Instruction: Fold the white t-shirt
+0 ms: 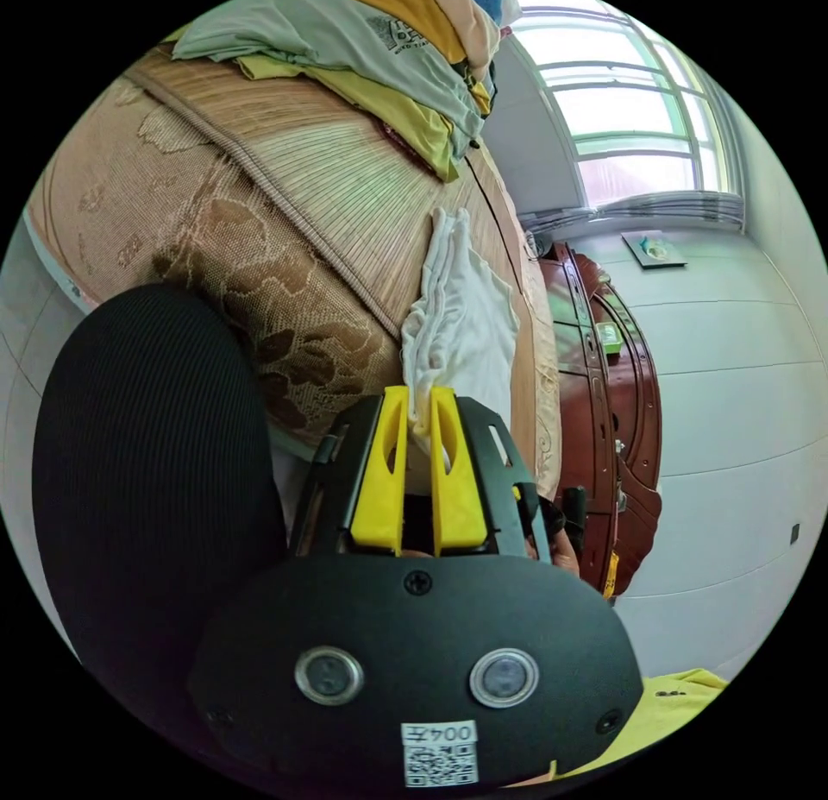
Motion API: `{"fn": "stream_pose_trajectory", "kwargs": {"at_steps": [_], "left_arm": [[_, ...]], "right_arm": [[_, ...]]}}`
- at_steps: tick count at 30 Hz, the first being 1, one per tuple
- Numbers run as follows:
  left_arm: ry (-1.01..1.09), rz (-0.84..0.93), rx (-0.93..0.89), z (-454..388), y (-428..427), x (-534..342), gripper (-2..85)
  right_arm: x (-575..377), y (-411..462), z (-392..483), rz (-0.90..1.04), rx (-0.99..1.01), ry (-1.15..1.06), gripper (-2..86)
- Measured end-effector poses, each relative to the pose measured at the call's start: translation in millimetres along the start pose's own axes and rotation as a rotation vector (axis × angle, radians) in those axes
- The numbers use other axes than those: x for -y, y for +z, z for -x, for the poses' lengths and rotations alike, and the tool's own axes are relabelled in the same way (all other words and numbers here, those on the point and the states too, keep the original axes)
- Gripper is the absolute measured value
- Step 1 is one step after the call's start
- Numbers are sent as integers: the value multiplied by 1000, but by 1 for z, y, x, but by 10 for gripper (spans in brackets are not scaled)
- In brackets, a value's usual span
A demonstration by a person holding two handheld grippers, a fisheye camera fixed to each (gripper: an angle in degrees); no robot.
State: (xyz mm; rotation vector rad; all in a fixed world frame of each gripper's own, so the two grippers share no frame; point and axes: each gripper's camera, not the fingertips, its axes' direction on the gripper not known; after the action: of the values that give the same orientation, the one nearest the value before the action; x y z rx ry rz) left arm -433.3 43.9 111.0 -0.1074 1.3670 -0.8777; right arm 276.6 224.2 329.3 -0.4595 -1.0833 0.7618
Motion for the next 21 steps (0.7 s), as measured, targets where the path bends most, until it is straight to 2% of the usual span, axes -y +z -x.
{"fn": "stream_pose_trajectory", "kwargs": {"at_steps": [2, 3, 4, 8, 11, 16, 18, 21], "left_arm": [[23, 4, 27, -5, 15, -10, 18], [32, 7, 35, -6, 19, -12, 18], [51, 22, 65, -9, 28, -16, 18], [87, 55, 150, -15, 68, -37, 17], [90, 75, 126, -15, 85, -48, 17], [45, 66, 96, 1, 79, -77, 17], [14, 28, 92, 4, 68, -93, 16], [125, -58, 172, -28, 68, -118, 13]], "right_arm": [[3, 14, 10, 3, 4, -31, 86], [3, 20, 20, -20, -52, -61, 41], [2, 24, 29, -25, -154, -68, 39], [5, 46, 37, -18, -237, -59, 38], [4, 56, 51, -13, -298, -80, 44], [-10, 47, 79, -77, -555, -109, 59], [-11, 44, 89, -121, -576, -141, 64], [-4, 51, 107, -177, -551, -218, 69]]}}
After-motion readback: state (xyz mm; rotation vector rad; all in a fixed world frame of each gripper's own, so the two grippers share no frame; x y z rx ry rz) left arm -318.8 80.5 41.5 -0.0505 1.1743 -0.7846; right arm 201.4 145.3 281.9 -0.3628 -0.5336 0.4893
